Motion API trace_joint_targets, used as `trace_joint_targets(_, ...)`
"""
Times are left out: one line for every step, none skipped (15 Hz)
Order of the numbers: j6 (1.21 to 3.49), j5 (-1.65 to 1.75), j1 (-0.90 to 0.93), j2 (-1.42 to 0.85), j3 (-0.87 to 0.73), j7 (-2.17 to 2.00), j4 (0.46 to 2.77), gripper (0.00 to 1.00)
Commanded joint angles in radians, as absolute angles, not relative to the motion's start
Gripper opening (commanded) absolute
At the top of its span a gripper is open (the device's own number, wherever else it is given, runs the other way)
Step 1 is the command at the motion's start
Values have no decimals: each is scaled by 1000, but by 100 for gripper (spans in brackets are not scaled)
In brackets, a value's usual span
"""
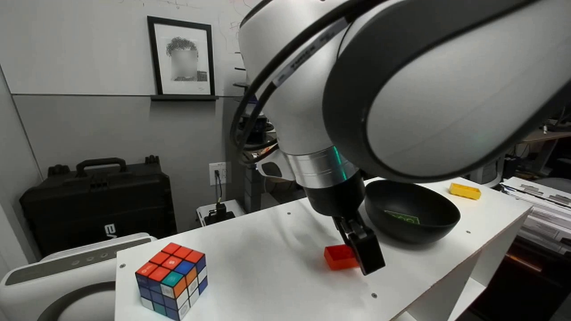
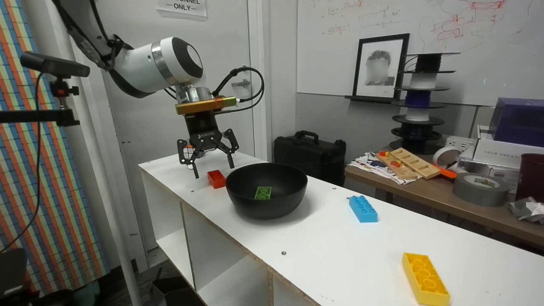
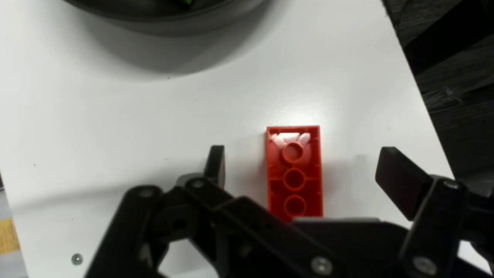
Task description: Put the green, orange, blue and yellow lego bricks in the black bowl respectively
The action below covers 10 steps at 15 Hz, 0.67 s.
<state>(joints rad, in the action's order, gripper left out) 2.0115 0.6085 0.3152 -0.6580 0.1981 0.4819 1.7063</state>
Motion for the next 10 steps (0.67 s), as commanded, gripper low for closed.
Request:
trace_joint_targets(2077,633,289,-653,210,566,1724,93)
trace_joint_targets(2087,629,283,-652,212,583,1730,74)
trace_joint_targets(2092,622,278,-649,214,601,1736,68)
trace_joint_targets(2100,617,273,-646,215,614,1741,58)
trace_joint_targets(2106,616,268,-644,214,628,1748,50)
trace_joint_targets(2108,613,265,-642,213,635,1751,43)
trace_joint_targets(2112,613,262,-639,211,642,1758,35)
trace_joint_targets(2118,613,258,-637,210,650,1765,28)
trace_joint_targets(2120,612,254,-635,211,659,1771,22)
trace_joint_targets(2121,609,251,-632,212,667,1776,20)
